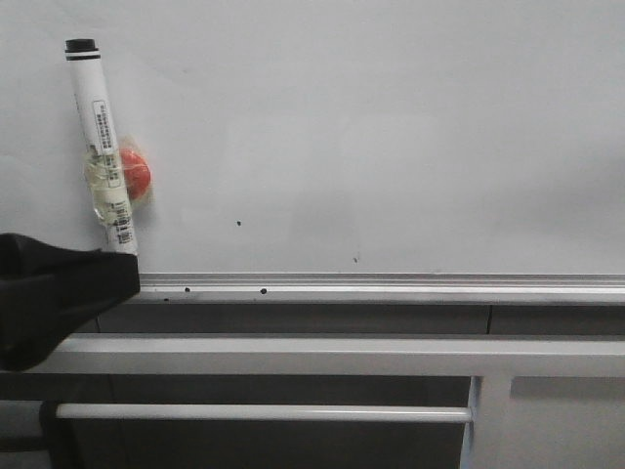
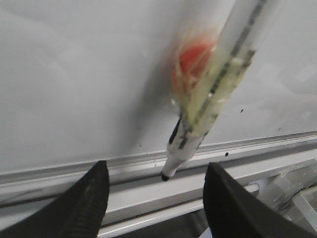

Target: Write number 1 on whiteboard

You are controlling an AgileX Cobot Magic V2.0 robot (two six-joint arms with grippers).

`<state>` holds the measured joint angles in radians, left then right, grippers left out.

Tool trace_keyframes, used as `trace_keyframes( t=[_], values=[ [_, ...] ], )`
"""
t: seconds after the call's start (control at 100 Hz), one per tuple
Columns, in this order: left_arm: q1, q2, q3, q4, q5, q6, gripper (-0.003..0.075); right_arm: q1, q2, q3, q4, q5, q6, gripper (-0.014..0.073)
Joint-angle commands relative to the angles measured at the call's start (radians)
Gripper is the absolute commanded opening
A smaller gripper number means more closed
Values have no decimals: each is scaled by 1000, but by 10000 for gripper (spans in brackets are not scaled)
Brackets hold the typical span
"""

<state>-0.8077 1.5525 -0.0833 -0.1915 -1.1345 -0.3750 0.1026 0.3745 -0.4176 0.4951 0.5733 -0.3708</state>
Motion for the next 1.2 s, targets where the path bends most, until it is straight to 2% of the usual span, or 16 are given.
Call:
trace_keyframes(
  t=[0.0, 0.85, 0.9, 0.97, 1.04, 1.11, 1.19],
  values=[
    [-10, 16, -14, -2, -249, -31, 381, -1, 16, -34, 19, -76, -11, 98],
    [-9, 20, -94, 9, -249, -44, 375, -1, 16, -34, 10, -76, -11, 98],
    [-9, 20, -94, 7, -249, -46, 353, -1, 16, -34, 10, -76, -11, 98],
    [-9, 20, -94, -3, -249, -48, 283, -1, 16, -34, 9, -76, -11, 98],
    [-9, 18, -94, 0, -249, -48, 154, -1, 16, -34, 9, -76, -11, 98],
    [-9, 18, -94, 19, -249, -48, -18, -1, 16, -34, 9, -76, -11, 98],
    [-9, 18, -94, 36, -249, -48, -20, -1, 16, -34, 9, -76, -11, 98]
  ],
)
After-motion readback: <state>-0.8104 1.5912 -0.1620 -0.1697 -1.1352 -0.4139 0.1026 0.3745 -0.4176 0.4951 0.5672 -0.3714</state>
